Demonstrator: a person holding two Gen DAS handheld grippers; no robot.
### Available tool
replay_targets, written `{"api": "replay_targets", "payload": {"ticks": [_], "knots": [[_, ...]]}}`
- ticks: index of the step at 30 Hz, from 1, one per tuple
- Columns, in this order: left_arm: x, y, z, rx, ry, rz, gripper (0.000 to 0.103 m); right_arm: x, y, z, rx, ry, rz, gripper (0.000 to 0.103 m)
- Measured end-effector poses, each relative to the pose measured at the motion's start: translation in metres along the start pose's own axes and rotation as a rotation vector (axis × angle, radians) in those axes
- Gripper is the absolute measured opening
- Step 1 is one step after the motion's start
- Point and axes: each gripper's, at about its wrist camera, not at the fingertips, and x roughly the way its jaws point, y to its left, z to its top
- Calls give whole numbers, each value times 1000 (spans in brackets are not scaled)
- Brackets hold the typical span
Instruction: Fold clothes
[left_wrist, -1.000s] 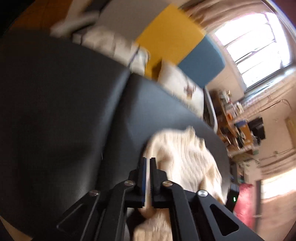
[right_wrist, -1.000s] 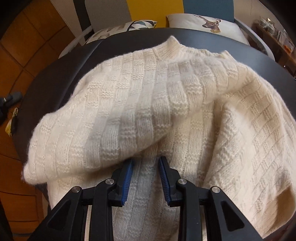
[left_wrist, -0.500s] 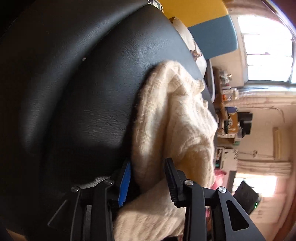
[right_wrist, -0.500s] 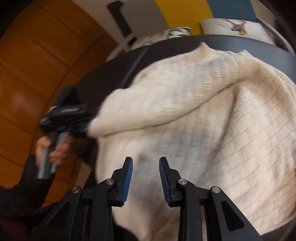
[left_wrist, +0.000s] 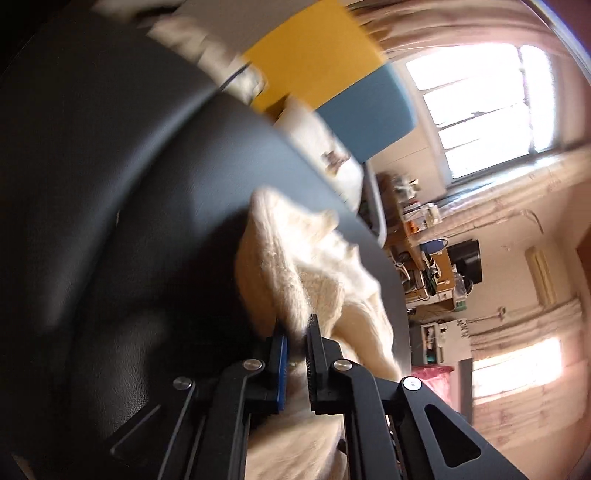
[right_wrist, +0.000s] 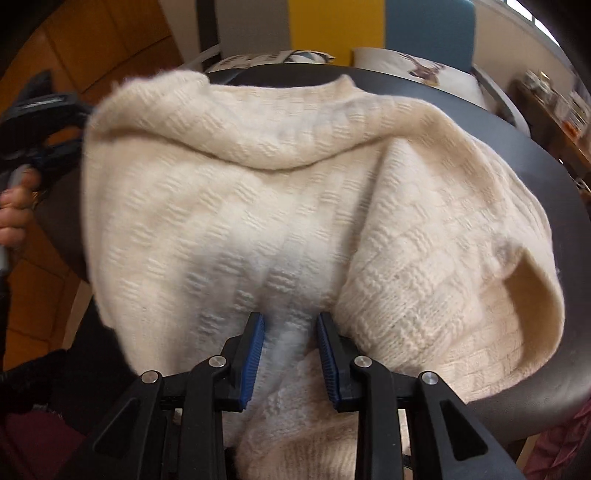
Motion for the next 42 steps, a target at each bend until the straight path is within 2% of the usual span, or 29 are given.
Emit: {"api": "replay_targets", "payload": {"ticks": [3,8,11,12,13,14,18,21,24,28,31,33,38,39,42], "knots": [[-19,-27,13,73,-22,32,8,4,-18,3,42,0,-46,29],[-14,-42,44,118,43,201,8,9,-32,17,80,-17,-51,30],[0,-21,61,94,54,339,8,11,-38,30,93,-18,-115,30],[4,-16,64,101,56,347,8,8,-38,33,90,-22,-147,30],[7,-11,66,100,60,348,8,5,-38,37,85,-27,-179,30],[9,-8,67,85,69,338,8,-1,-34,38,71,-41,-171,30],[7,-4,63,89,60,332,8,-34,4,22,-87,-110,79,31],[6,15,53,17,98,284,9,-39,52,4,-212,-93,190,31],[-7,32,37,-17,108,292,9,-31,95,-16,-323,-69,229,31],[-23,47,16,-28,113,297,16,-5,127,-13,-366,-56,218,31],[-36,54,2,1,108,326,27,21,140,-9,-380,-8,169,31],[-42,62,-5,-5,117,311,35,30,150,-11,-410,1,137,33],[-46,78,-14,-39,138,300,38,32,174,-23,-518,-49,41,38],[-46,80,-15,-44,140,295,38,32,178,-25,-540,-48,23,36],[-45,86,-20,-60,143,282,40,30,182,-24,-523,-46,28,17]]}}
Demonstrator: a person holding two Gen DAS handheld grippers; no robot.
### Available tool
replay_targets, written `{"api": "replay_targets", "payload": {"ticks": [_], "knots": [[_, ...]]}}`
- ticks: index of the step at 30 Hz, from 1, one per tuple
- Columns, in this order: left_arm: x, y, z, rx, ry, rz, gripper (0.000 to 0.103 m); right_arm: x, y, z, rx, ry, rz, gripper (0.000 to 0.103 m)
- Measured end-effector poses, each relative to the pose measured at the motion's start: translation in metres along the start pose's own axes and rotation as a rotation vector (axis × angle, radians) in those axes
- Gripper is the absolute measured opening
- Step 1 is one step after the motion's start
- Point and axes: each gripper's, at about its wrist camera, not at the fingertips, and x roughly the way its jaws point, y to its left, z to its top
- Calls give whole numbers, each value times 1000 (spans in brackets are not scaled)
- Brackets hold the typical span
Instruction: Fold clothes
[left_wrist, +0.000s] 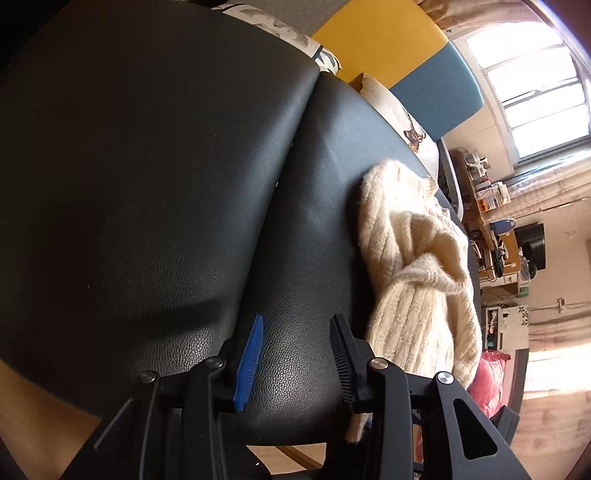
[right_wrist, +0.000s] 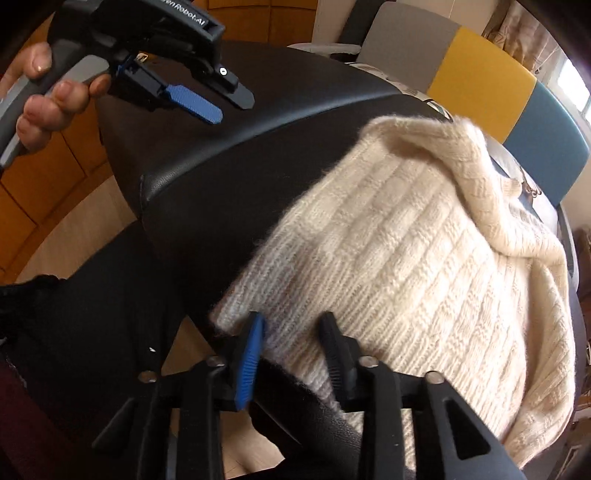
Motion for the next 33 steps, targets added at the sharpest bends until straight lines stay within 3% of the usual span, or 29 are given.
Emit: {"api": "replay_targets", "payload": {"ticks": [2,7,12,15,21,25,29,31,33], "knots": [[3,1,-2,-8,11,-14,41,-2,-4,1,43,-8,5,9],[9,0,-12,-22,40,-54,44,-27,-39,6,251,-83,107,7],[23,-17,-26,-4,89,-127,47,-78,-120,7,476,-231,87,7],[34,-34,-35,23,128,-183,48,-103,-185,0,607,-300,15,7],[68,-81,-46,93,200,-181,49,-89,-248,-18,724,-245,-55,8],[89,-104,-50,130,223,-111,52,-77,-284,-33,744,-232,-21,8],[94,-121,-49,138,216,-76,54,-53,-283,-38,748,-240,36,12],[99,-131,-49,160,215,-33,48,-40,-290,-41,754,-251,66,13],[101,-138,-51,204,193,25,22,-40,-289,-47,768,-262,84,14]]}}
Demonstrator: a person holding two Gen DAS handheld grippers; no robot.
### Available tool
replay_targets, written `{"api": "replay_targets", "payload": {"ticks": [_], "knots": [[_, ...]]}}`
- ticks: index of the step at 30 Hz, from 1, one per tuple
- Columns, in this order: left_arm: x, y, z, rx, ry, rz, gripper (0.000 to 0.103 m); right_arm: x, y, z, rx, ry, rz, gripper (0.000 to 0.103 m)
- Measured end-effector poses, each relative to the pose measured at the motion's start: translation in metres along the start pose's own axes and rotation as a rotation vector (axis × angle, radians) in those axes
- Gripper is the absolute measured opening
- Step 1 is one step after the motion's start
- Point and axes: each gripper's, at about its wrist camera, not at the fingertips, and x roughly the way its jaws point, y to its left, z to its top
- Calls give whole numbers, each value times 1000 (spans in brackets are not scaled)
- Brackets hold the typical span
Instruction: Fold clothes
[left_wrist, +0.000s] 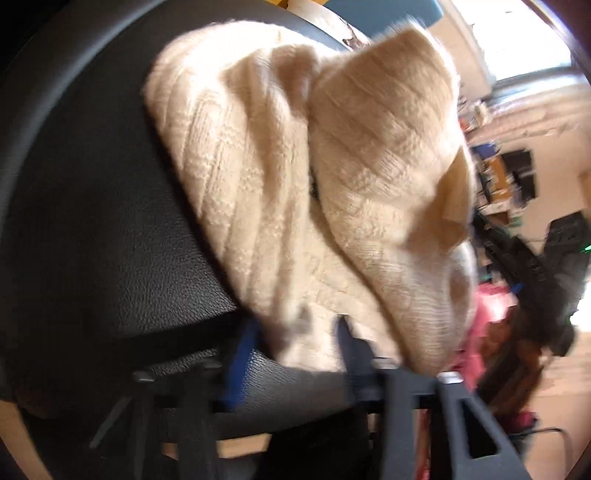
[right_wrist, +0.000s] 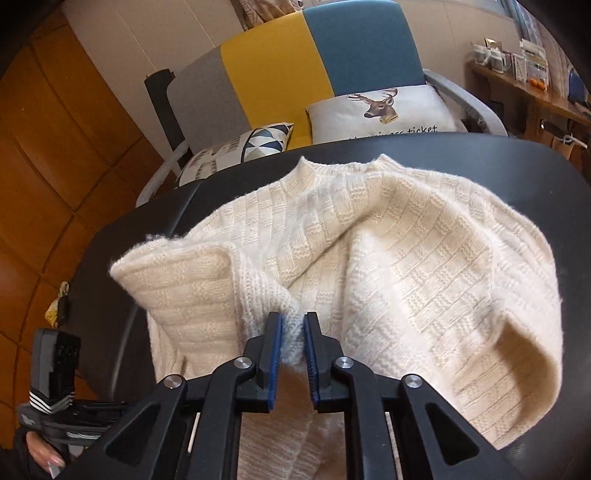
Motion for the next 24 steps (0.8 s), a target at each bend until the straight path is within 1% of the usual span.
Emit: {"api": "replay_targets", "payload": {"ticks": [2,3,5,7,9,12,15,17,19,20,21,24], "knots": [[-6,-2,0,25,-41,37,10,-8,-1,-6,9,-16,6,15],[-11,-2,1,33,-65,49,8,-13,-2,-8,17,-31,19,15],[-29,4,6,29,-118,59,7,-28,-4,-13,35,-63,54,15],[-51,14,13,14,-174,64,6,-37,-8,-17,61,-76,72,15],[-75,24,21,5,-229,71,6,-43,-10,-23,78,-67,74,19],[-120,39,36,37,-303,116,6,-39,-8,-34,92,-35,80,19],[-161,46,47,79,-368,192,6,-26,2,-46,79,13,99,19],[-184,55,61,80,-414,239,5,-16,15,-51,41,41,99,19],[-204,61,70,72,-465,291,5,-5,28,-54,-4,63,77,19],[-213,62,72,80,-489,332,5,-1,32,-55,-16,77,81,19],[-222,61,75,106,-510,395,1,2,37,-56,-42,96,85,19],[-247,63,82,170,-567,573,1,12,53,-58,-141,160,88,19]]}}
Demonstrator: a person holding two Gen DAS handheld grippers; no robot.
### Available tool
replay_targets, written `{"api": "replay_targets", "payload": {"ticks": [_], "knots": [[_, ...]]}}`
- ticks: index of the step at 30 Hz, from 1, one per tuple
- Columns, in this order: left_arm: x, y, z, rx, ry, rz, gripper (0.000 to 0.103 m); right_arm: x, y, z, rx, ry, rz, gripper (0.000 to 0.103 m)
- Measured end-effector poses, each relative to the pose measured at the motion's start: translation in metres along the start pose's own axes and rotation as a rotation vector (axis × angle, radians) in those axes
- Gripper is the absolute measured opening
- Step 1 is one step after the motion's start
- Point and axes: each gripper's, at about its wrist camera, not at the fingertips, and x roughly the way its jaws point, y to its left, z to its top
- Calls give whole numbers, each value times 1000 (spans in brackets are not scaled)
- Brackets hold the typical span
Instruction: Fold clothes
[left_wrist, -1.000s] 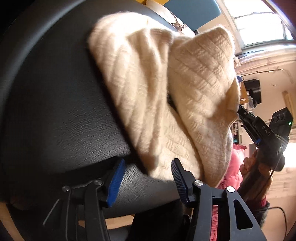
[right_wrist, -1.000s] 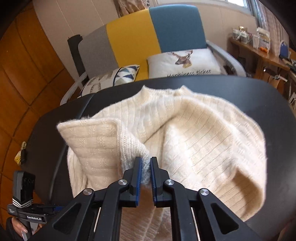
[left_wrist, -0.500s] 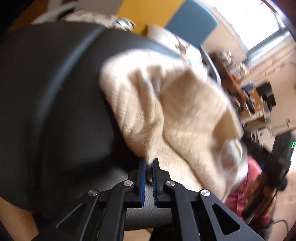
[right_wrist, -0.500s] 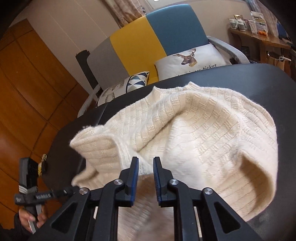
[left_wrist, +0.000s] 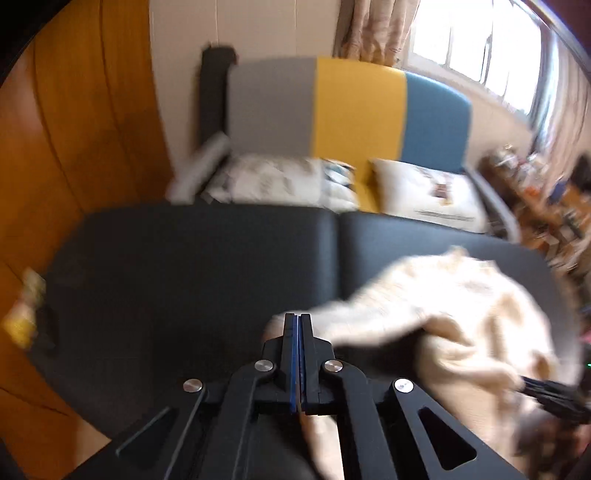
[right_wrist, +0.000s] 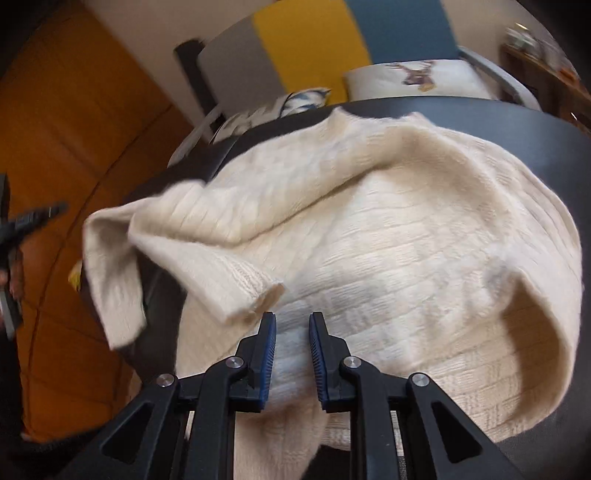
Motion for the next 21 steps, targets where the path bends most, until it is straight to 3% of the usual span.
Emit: {"api": "replay_targets", "payload": {"ticks": [5,11,14,18,21], "knots": [[18,57,-6,-36,26,131,1,13,-2,-1,-104,111,-134,17],[51,94,-70,-121,198,52,4,9,-30,0,-99,161,-286,17],[62,119,-100,-223,262,-8,16,8,-32,1,-114,167,-332,17],[66,137,-147,-421,320,-203,41,15,-26,3,-135,174,-361,17],[56,125,-164,-335,265,-204,55,18,-23,6,-129,174,-368,17]]}}
